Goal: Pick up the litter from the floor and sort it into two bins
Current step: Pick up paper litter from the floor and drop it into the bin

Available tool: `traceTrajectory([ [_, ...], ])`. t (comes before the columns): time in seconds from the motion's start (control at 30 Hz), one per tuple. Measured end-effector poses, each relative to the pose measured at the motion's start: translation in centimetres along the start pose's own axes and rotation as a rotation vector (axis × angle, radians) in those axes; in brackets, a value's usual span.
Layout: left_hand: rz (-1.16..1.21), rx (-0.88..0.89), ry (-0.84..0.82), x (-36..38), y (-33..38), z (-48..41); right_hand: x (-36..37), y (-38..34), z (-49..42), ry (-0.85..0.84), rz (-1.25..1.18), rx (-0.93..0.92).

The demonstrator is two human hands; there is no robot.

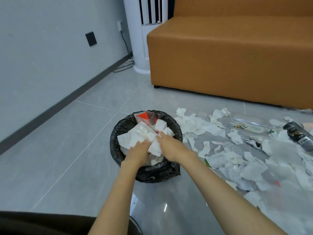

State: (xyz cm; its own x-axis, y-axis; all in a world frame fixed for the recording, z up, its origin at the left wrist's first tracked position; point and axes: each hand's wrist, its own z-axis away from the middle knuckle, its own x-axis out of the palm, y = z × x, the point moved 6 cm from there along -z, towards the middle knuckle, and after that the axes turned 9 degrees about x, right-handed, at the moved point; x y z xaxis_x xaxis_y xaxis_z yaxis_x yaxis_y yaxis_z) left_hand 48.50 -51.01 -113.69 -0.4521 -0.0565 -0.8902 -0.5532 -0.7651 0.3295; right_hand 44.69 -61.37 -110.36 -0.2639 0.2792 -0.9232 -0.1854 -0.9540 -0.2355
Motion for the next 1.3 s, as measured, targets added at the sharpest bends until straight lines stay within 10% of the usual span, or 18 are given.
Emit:
traceTrajectory([
  [0.77, -0.035, -0.147, -0.47, 5.8, -3.4, -2.2, 6.1, -0.1, -5.7, -0.565, 0.583, 0.033],
  [1.03, -0.03, -0.148, -0.4, 5.2, -3.4, -2.4, 6.1, -0.4, -5.8, -0.517, 0.466, 0.026],
  [1.3, -0.132, -0.146, -0.143, 1.0, -1.3, -1.1, 0.9, -0.5, -3.9, -0.024, 0.275, -0.067],
])
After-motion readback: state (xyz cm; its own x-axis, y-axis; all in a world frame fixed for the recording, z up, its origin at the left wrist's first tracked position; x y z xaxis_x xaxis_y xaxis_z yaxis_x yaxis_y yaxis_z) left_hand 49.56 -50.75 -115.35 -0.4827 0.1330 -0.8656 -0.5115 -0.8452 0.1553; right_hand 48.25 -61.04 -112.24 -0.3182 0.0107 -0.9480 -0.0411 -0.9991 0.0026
